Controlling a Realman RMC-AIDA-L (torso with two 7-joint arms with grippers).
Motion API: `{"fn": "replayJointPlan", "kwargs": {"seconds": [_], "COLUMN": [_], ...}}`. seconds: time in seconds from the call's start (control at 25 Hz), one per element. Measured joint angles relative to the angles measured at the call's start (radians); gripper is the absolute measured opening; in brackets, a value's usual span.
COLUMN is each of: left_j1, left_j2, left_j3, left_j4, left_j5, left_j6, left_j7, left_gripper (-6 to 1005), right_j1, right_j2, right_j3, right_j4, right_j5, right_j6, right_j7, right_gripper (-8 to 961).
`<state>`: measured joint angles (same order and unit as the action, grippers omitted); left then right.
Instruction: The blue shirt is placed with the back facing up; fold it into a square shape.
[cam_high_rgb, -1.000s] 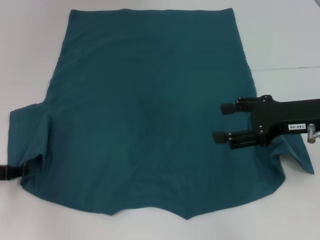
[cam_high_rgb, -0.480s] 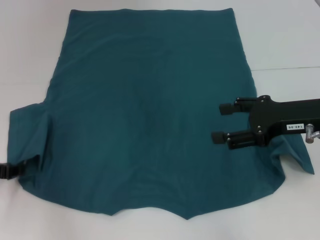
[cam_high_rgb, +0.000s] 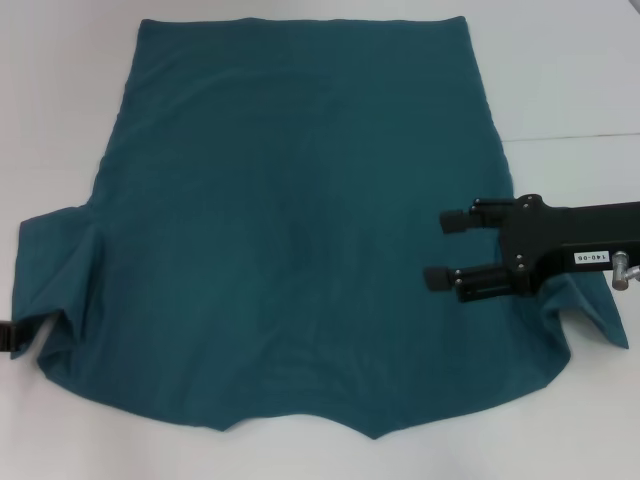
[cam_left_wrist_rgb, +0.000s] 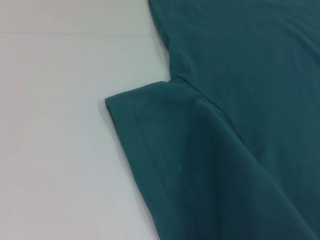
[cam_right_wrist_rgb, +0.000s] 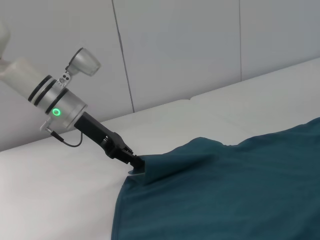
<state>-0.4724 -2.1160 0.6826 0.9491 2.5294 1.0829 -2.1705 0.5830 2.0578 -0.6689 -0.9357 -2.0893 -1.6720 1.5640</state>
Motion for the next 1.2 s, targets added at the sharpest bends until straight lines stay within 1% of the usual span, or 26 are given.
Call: {"fn": "replayJointPlan", "kwargs": {"seconds": [0.2,0.44,0.56,0.72,0.84,0.92,1.04,1.2], "left_j1": [0.000,0.008,0.010,0.012,0.011,0.008,0.006,0.011], "left_j2": [-0.008,-0.009,-0.015,-0.021,-0.037,-0.047,-0.050,-0.051], "left_j3": [-0.032,-0.046,-0.047,-0.048,-0.038,-0.017,0.022,0.165], "left_j4": [0.002,-0.003,0.010,0.045,0.122,0.165,0.192,0.235], "left_j5": [-0.011,-0.051,-0.064,-0.070,-0.087,-0.088,-0.089,-0.088], "left_j6": [-0.012,-0.019,-0.020,-0.024,-0.025,-0.025,-0.027,-0.066], "left_j7": [0.004,0.024,0.045,0.061,0.102,0.133,0.152,0.189], "left_gripper": [48,51,51,50,50,50,50,51], "right_j1": [-0.001,-0.003,-0.004,-0.013,-0.018,-0.021,-0.024,-0.032], "right_j2": [0.001,0.005,0.008,0.014,0.017,0.020,0.024,0.026], "right_j3": [0.000,0.004,0.005,0.007,0.015,0.026,0.033,0.047], "right_j4": [0.000,0.000,0.000,0.001,0.003,0.008,0.008,0.010], "right_j5": [0.000,0.002,0.003,0.006,0.009,0.010,0.015,0.040], "right_j6": [-0.004,-0.007,-0.007,-0.004,-0.002,-0.001,-0.001,0.001], "right_j7": [0.006,0.007,0.007,0.003,-0.002,-0.003,-0.004,-0.017], "right_gripper": [911,911,911,910,910,910,910,910]}}
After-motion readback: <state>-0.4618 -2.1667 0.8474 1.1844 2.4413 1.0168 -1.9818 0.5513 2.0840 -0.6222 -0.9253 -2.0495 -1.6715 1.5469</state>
